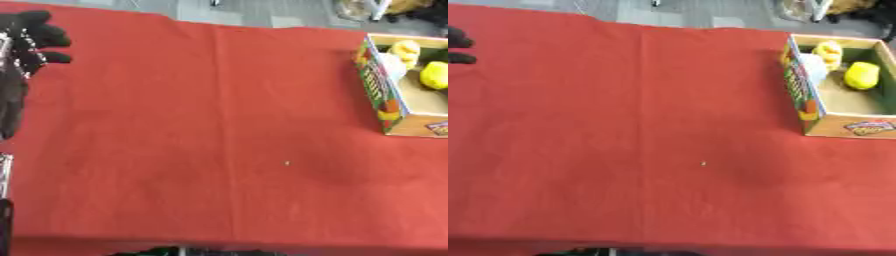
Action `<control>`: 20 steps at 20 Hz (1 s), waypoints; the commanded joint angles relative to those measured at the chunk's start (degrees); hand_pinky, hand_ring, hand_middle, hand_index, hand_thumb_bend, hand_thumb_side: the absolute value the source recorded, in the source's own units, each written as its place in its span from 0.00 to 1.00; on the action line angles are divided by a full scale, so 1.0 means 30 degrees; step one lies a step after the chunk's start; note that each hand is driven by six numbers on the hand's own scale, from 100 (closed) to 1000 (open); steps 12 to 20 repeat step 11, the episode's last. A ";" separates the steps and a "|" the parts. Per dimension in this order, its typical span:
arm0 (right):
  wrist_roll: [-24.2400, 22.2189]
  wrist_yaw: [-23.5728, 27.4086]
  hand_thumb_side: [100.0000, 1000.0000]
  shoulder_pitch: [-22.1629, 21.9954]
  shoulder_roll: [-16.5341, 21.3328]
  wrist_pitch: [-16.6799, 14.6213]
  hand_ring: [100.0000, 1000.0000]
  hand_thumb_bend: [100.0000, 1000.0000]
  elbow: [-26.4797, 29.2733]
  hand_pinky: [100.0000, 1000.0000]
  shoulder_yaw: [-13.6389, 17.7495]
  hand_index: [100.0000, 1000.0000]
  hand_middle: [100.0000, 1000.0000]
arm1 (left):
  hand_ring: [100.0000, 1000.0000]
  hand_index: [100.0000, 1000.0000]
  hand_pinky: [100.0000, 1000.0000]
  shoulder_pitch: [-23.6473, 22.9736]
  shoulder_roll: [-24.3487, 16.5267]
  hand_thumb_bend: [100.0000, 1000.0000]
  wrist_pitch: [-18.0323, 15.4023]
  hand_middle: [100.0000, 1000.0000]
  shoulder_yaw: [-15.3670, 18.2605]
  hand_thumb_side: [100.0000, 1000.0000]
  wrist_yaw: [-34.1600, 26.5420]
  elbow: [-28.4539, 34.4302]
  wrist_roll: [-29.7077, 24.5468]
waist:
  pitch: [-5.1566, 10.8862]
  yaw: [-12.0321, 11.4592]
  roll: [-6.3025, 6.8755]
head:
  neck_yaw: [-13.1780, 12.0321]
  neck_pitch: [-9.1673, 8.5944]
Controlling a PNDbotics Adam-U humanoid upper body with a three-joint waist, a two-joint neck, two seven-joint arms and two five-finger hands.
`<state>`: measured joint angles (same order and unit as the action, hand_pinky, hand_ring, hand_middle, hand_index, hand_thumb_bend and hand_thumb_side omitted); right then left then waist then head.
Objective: Pick up the objects with one hand, pass them to the other hand, and then place them into the box on the other side of the table.
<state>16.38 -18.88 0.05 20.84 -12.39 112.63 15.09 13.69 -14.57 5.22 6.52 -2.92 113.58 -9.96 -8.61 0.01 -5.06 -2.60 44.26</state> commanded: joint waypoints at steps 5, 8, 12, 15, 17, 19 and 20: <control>-0.0588 0.0165 0.41 -0.0691 -0.4084 0.0465 0.53 0.00 0.0086 0.73 -0.0209 0.86 0.58 | 0.66 0.78 0.63 -0.0243 0.0169 0.00 0.0160 0.59 0.0130 0.88 0.0519 0.0088 0.0665 | 0.0607 0.0275 -0.0011 | -0.1199 -0.0048; -0.0715 -0.0139 0.41 -0.0824 -0.4395 0.0423 0.52 0.00 -0.0154 0.73 -0.0280 0.84 0.57 | 0.65 0.77 0.62 -0.0306 0.0207 0.00 0.0230 0.58 0.0170 0.87 0.0415 0.0010 0.0986 | 0.0608 0.0253 -0.0030 | -0.1227 -0.0048; -0.0711 -0.0311 0.41 -0.0783 -0.4522 0.0372 0.52 0.00 -0.0310 0.73 -0.0451 0.84 0.56 | 0.64 0.77 0.62 -0.0331 0.0229 0.00 0.0325 0.57 0.0112 0.87 0.0312 -0.0067 0.1245 | 0.0569 0.0255 -0.0030 | -0.1238 -0.0048; -0.0711 -0.0311 0.41 -0.0783 -0.4522 0.0372 0.52 0.00 -0.0310 0.73 -0.0451 0.84 0.56 | 0.64 0.77 0.62 -0.0331 0.0229 0.00 0.0325 0.57 0.0112 0.87 0.0312 -0.0067 0.1245 | 0.0569 0.0255 -0.0030 | -0.1238 -0.0048; -0.0711 -0.0311 0.41 -0.0783 -0.4522 0.0372 0.52 0.00 -0.0310 0.73 -0.0451 0.84 0.56 | 0.64 0.77 0.62 -0.0331 0.0229 0.00 0.0325 0.57 0.0112 0.87 0.0312 -0.0067 0.1245 | 0.0569 0.0255 -0.0030 | -0.1238 -0.0048; -0.0711 -0.0311 0.41 -0.0783 -0.4522 0.0372 0.52 0.00 -0.0310 0.73 -0.0451 0.84 0.56 | 0.64 0.77 0.62 -0.0331 0.0229 0.00 0.0325 0.57 0.0112 0.87 0.0312 -0.0067 0.1245 | 0.0569 0.0255 -0.0030 | -0.1238 -0.0048; -0.0711 -0.0311 0.41 -0.0783 -0.4522 0.0372 0.52 0.00 -0.0310 0.73 -0.0451 0.84 0.56 | 0.64 0.77 0.62 -0.0331 0.0229 0.00 0.0325 0.57 0.0112 0.87 0.0312 -0.0067 0.1245 | 0.0569 0.0255 -0.0030 | -0.1238 -0.0048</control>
